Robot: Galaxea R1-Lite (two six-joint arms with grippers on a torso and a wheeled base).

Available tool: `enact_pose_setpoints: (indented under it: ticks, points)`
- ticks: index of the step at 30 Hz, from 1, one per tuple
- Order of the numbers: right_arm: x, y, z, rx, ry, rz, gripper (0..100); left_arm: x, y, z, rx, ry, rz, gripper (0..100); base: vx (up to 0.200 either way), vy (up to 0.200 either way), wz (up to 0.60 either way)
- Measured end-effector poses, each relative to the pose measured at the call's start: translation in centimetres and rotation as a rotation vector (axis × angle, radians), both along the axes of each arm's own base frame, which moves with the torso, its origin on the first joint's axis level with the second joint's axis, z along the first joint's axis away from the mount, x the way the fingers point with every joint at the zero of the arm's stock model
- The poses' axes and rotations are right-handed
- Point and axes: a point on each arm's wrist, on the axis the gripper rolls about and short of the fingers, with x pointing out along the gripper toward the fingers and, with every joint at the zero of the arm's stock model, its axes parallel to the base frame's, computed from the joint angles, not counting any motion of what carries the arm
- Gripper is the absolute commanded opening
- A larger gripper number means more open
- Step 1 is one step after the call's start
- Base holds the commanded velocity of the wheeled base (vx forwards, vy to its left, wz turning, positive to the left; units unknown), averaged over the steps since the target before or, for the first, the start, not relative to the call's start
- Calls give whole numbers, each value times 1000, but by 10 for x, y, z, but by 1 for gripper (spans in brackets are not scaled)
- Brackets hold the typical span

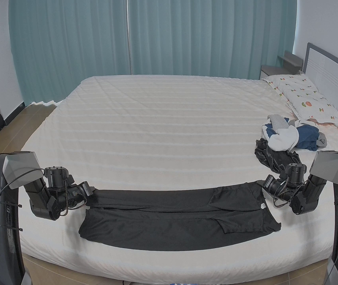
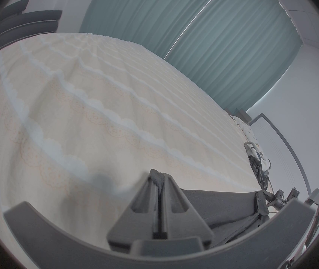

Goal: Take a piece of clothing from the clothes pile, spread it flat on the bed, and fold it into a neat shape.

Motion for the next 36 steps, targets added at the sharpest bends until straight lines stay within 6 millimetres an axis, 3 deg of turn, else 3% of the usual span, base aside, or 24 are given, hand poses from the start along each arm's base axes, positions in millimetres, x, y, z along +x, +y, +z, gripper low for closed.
enact_pose_setpoints:
  ticks: [8, 14, 23, 28, 36]
  points:
    - [-2, 0, 1, 1, -26, -2, 100, -1, 0, 0, -2, 2, 2, 100, 0, 0, 0]
    - [-21, -4, 9, 3, -17, -11, 100, -6, 3, 6, -65, 24, 44, 100, 0, 0, 0]
    - [-63, 2, 27, 41, 55, -15, 100, -30, 9, 34, -166, 45, 92, 100, -156, 0, 0]
    - [-79, 5, 37, 119, 52, -44, 100, -50, 9, 32, -176, 99, 98, 100, -80, 0, 0]
    - [-87, 7, 33, 126, 71, -42, 100, -76, 4, 28, -157, 128, 118, 100, 0, 0, 0]
